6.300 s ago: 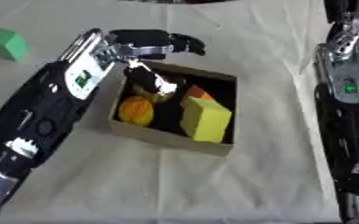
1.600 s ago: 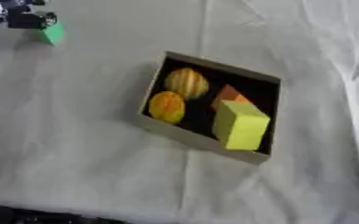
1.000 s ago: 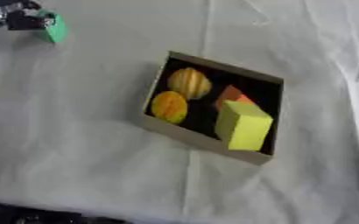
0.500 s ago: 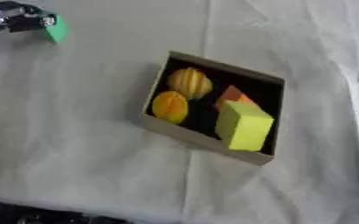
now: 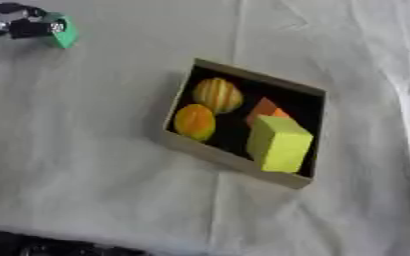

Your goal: Pick up objects on the table and place them in the box.

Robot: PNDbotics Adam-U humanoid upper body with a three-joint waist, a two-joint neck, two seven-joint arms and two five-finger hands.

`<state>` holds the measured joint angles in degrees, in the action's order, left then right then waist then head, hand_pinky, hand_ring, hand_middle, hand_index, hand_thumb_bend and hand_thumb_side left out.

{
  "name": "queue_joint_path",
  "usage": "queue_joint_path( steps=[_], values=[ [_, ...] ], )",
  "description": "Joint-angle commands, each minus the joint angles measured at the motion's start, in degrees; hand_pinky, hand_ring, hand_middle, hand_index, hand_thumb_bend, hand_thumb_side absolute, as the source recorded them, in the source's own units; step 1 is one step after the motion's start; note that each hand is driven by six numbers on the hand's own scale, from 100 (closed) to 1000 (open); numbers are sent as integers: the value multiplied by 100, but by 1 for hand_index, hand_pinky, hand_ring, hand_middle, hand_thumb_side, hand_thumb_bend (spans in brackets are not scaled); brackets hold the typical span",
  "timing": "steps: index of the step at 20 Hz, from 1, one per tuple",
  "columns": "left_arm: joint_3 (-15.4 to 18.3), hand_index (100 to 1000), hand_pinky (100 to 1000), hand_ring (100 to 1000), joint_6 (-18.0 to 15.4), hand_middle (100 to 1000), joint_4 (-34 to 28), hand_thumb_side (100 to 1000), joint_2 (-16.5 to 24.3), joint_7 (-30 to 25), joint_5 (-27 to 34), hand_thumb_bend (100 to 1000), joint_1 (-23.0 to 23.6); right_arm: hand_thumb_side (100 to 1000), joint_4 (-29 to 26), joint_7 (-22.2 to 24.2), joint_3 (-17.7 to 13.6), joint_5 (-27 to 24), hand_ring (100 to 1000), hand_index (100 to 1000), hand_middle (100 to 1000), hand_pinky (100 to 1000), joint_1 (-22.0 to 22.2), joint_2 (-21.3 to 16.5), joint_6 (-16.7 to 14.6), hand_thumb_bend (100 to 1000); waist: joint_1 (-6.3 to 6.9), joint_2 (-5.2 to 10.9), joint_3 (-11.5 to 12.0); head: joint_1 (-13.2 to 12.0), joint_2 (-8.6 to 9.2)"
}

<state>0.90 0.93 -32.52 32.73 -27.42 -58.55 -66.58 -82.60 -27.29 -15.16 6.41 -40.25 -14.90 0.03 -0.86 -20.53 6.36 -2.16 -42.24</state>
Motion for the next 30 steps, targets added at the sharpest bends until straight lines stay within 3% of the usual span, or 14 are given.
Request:
queue_joint_path(
  steps=[1, 2, 4, 5, 9, 10, 12, 13, 17, 18, 23, 27, 30],
  values=[
    [31, 1000, 1000, 1000, 20, 986, 48, 976, 67, 34, -69, 265, -16, 579, -104, -12, -31, -48, 642, 782, 541, 661, -60, -94, -9, 100, -72, 39, -5, -31, 71],
    [30, 974, 1000, 1000, 38, 877, 51, 949, 51, 68, -87, 251, -9, 579, -101, -10, -33, -55, 642, 782, 539, 661, -54, -91, -8, 100, -75, 35, -8, -31, 71],
    [32, 970, 1000, 998, 75, 849, 55, 935, 20, 157, -96, 243, -5, 580, -96, -7, -38, -69, 642, 782, 539, 661, -45, -89, -10, 100, -80, 31, -11, -33, 65],
    [34, 959, 1000, 871, 91, 710, 46, 854, 4, 213, -81, 209, -10, 581, -94, -6, -40, -76, 641, 782, 538, 660, -38, -87, -11, 100, -82, 29, -12, -35, 64],
    [7, 959, 1000, 871, 132, 710, 50, 854, -22, 377, -15, 209, -8, 581, -92, -3, -43, -94, 641, 782, 538, 660, -27, -85, -18, 100, -84, 27, -12, -37, 63],
    [35, 898, 902, 703, 166, 516, 16, 424, -19, 421, 5, 141, -21, 584, -92, -2, -43, -98, 639, 781, 535, 661, -19, -80, -19, 100, -83, 29, -10, -36, 62],
    [83, 890, 894, 689, 323, 502, -88, 377, -38, 590, 49, 144, -18, 584, -95, 2, -44, -105, 639, 781, 535, 661, -8, -73, -20, 100, -83, 31, -11, -38, 64],
    [85, 857, 831, 612, 400, 424, -132, 188, -52, 689, 84, 187, -18, 584, -96, 3, -45, -108, 639, 781, 534, 661, -3, -71, -20, 100, -85, 34, -11, -38, 64],
    [50, 825, 799, 564, 519, 368, -202, 189, -107, 1111, 264, 159, 16, 588, -103, -2, -58, -126, 637, 781, 533, 661, 16, -53, -22, 100, -94, 38, -17, -43, 73],
    [34, 800, 783, 552, 512, 359, -187, 196, -116, 1219, 318, 100, 24, 589, -104, -3, -59, -132, 637, 781, 532, 661, 22, -49, -22, 100, -96, 39, -18, -42, 71],
    [-26, 719, 736, 523, 508, 336, -134, 207, -145, 1716, 564, 100, 29, 589, -96, -3, -61, -141, 636, 781, 532, 661, 41, -51, -20, 100, -98, 49, -17, -39, 45],
    [-69, 602, 685, 495, 437, 320, -163, 234, -160, 1944, 805, 100, 26, 588, -93, 7, -58, -135, 637, 781, 531, 661, 57, -42, -20, 100, -93, 72, -17, -26, 22],
    [-113, 602, 685, 495, 409, 320, -244, 235, -145, 2004, 955, 100, 33, 588, -102, 11, -61, -127, 637, 781, 531, 661, 66, -33, -21, 100, -90, 88, -20, -19, 10]
  ],
)
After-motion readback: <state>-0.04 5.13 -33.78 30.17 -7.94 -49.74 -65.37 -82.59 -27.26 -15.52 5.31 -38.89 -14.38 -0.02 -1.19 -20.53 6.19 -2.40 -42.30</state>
